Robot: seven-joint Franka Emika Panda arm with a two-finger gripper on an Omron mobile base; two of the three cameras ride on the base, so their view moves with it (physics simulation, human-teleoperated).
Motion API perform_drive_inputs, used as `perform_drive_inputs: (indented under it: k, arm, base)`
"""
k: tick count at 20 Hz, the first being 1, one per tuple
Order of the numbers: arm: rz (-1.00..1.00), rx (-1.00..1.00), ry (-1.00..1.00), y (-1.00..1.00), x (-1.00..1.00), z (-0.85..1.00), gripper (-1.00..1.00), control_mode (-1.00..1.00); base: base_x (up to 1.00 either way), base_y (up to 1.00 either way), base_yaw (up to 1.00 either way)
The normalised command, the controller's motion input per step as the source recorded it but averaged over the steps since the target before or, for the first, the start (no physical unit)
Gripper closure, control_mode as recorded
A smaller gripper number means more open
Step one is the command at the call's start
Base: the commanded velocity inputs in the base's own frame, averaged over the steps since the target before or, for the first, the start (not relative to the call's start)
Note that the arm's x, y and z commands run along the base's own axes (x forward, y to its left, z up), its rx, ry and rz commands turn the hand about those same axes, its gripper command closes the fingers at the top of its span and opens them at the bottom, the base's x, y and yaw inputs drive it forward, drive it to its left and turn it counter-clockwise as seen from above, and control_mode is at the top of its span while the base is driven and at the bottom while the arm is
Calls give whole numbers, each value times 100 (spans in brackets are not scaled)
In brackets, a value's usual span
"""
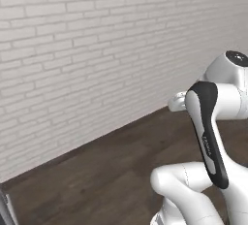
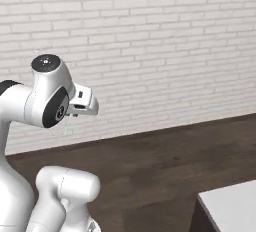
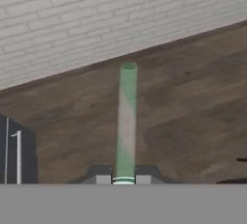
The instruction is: Take a straw from the drawer in front and place it inside the glass cup on the dining counter.
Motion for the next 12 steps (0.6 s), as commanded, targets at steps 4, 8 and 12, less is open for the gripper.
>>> perform_drive_inputs:
  k: [4, 8, 12]
  arm:
    - [0, 0, 0, 0, 0, 0, 100, 100]
    - [0, 0, 0, 0, 0, 0, 100, 100]
    - [0, 0, 0, 0, 0, 0, 100, 100]
  base:
    - [100, 29, -45]
    - [100, 25, -47]
    - [100, 21, -48]
